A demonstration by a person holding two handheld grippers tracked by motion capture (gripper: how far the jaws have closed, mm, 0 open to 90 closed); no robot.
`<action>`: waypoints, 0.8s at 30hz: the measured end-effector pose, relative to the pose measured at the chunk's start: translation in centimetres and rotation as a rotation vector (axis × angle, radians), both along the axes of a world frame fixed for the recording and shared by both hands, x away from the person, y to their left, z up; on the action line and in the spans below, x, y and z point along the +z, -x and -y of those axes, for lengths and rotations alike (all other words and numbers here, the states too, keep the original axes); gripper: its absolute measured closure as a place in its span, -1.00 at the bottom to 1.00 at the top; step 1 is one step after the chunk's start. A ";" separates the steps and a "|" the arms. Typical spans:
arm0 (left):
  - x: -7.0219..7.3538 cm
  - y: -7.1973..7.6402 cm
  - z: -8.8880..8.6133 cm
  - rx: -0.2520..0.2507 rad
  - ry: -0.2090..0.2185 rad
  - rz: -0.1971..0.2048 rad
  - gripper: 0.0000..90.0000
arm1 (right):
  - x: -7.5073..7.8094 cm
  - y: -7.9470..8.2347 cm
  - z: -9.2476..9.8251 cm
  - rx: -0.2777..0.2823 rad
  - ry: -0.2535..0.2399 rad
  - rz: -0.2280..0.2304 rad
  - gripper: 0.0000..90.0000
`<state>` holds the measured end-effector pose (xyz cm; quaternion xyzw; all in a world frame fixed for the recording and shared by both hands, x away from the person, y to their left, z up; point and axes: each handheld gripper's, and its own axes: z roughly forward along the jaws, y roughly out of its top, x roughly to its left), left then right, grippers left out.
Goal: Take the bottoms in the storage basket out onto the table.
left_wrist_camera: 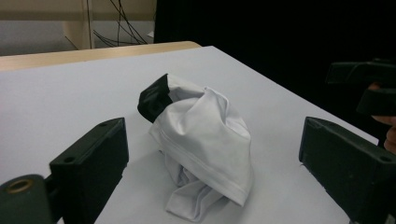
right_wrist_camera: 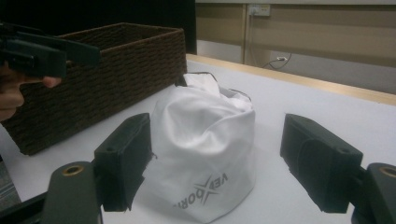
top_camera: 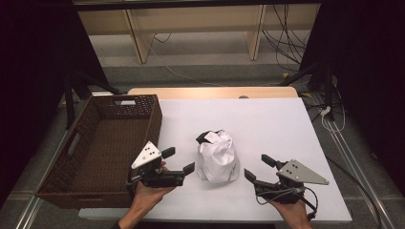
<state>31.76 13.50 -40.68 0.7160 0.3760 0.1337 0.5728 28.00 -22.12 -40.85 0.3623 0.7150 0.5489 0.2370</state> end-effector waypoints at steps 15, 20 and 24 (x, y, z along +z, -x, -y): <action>-0.1 0.0 -0.1 -0.009 0.034 0.021 -1.00 | 0.0 0.0 0.0 -0.001 0.003 0.002 -0.45; -0.1 0.0 -0.1 -0.020 0.031 0.033 -1.00 | 0.0 0.0 0.0 -0.001 0.004 0.003 -0.45; -0.1 0.1 0.1 -0.026 0.023 0.054 -1.00 | 0.0 0.0 0.0 0.000 0.005 0.003 -0.45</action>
